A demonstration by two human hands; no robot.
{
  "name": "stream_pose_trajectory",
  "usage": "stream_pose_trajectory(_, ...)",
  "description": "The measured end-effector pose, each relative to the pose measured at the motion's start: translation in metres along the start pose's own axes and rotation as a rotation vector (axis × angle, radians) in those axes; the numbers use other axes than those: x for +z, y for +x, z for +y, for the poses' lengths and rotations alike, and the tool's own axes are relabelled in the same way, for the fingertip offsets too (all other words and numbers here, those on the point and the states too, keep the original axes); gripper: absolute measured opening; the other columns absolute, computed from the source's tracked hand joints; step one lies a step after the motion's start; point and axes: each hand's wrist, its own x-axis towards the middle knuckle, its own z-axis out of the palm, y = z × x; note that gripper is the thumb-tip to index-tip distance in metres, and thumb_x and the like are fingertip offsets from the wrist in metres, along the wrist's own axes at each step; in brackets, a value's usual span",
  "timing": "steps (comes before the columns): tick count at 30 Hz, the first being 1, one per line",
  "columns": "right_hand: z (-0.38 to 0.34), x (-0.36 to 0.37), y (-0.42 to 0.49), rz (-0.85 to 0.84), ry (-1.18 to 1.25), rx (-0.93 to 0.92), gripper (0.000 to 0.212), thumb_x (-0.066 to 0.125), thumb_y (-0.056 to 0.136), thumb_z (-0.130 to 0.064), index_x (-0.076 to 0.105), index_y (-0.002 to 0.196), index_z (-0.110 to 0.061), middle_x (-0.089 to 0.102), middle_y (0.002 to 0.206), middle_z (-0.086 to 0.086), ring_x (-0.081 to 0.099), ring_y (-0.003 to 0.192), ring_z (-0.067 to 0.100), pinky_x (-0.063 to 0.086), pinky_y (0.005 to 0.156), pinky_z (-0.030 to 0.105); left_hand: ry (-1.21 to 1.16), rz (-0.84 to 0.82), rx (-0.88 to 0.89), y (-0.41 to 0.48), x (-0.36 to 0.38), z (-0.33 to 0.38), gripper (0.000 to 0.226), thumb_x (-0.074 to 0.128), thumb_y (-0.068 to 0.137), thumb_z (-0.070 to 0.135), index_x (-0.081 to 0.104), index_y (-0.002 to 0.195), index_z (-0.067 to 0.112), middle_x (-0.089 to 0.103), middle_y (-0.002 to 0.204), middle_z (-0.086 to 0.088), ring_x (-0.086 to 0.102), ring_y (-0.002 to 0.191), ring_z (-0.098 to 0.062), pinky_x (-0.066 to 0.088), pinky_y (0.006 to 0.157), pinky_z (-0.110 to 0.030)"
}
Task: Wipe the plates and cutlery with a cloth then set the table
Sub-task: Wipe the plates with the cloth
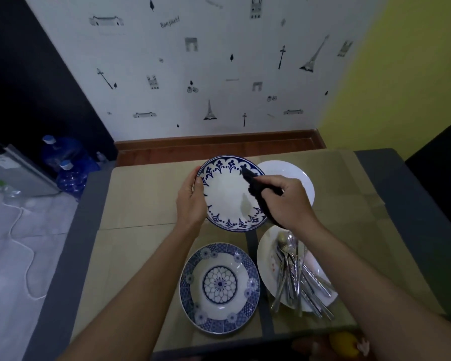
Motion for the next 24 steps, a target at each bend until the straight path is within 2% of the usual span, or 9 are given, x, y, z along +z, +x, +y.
stream_pose_trajectory(3,0.011,-0.006,0.001,0.062,0.036,0.07,0.04,0.056,0.092,0.001,0.081,0.106,-0.028,0.076,0.099,-0.014,0.072,0.091,0.01,0.052,0.078,0.022,0.0,-0.015,-0.074,0.01,-0.005,-0.031,0.036,0.038,0.105,0.028,0.058,0.135,0.031,0.065,0.129,0.007,0.062,0.119,-0.017,0.051,0.103,-0.05)
stream_pose_trajectory(5,0.018,-0.01,0.003,0.083,0.044,0.106,0.038,0.056,0.092,-0.001,0.082,0.107,-0.025,0.077,0.097,-0.013,0.071,0.091,0.011,0.051,0.079,0.024,-0.017,-0.025,-0.107,0.013,-0.007,-0.045,0.034,0.038,0.106,0.024,0.061,0.13,0.032,0.067,0.127,0.006,0.063,0.117,-0.018,0.051,0.103,-0.052)
stream_pose_trajectory(8,0.027,-0.015,0.004,0.077,0.078,0.154,0.038,0.055,0.088,-0.007,0.082,0.105,-0.028,0.079,0.099,-0.006,0.071,0.088,0.017,0.051,0.078,0.03,-0.04,-0.026,-0.179,0.016,-0.008,-0.059,0.035,0.036,0.107,0.022,0.062,0.117,0.044,0.069,0.122,0.006,0.064,0.114,-0.021,0.052,0.099,-0.055)
stream_pose_trajectory(10,0.03,-0.017,0.004,0.08,0.093,0.167,0.04,0.054,0.09,-0.004,0.082,0.104,-0.029,0.08,0.099,-0.005,0.072,0.088,0.017,0.051,0.077,0.03,-0.053,-0.037,-0.234,0.019,-0.009,-0.07,0.036,0.036,0.108,0.025,0.063,0.113,0.048,0.069,0.12,0.007,0.064,0.114,-0.023,0.052,0.098,-0.057)
stream_pose_trajectory(15,0.032,-0.019,0.006,0.09,0.111,0.209,0.042,0.054,0.092,0.002,0.082,0.11,-0.023,0.08,0.099,-0.004,0.072,0.084,0.014,0.052,0.073,0.027,-0.079,-0.036,-0.31,0.031,-0.011,-0.096,0.035,0.035,0.108,0.024,0.057,0.134,0.032,0.066,0.126,0.003,0.063,0.115,-0.024,0.053,0.099,-0.055)
stream_pose_trajectory(20,0.036,-0.019,0.009,0.094,0.112,0.229,0.042,0.054,0.092,0.002,0.082,0.107,-0.025,0.08,0.098,-0.005,0.071,0.084,0.013,0.051,0.075,0.026,-0.055,-0.032,-0.329,0.037,-0.013,-0.108,0.035,0.035,0.108,0.023,0.057,0.135,0.03,0.067,0.125,0.002,0.064,0.114,-0.024,0.054,0.098,-0.052)
stream_pose_trajectory(24,0.04,-0.019,0.012,0.099,0.115,0.239,0.042,0.054,0.091,0.003,0.082,0.109,-0.023,0.08,0.1,-0.003,0.071,0.084,0.014,0.051,0.076,0.028,0.154,-0.023,-0.31,0.036,-0.018,-0.117,0.038,0.034,0.107,0.022,0.055,0.138,0.023,0.064,0.128,-0.004,0.06,0.117,-0.026,0.051,0.101,-0.048)
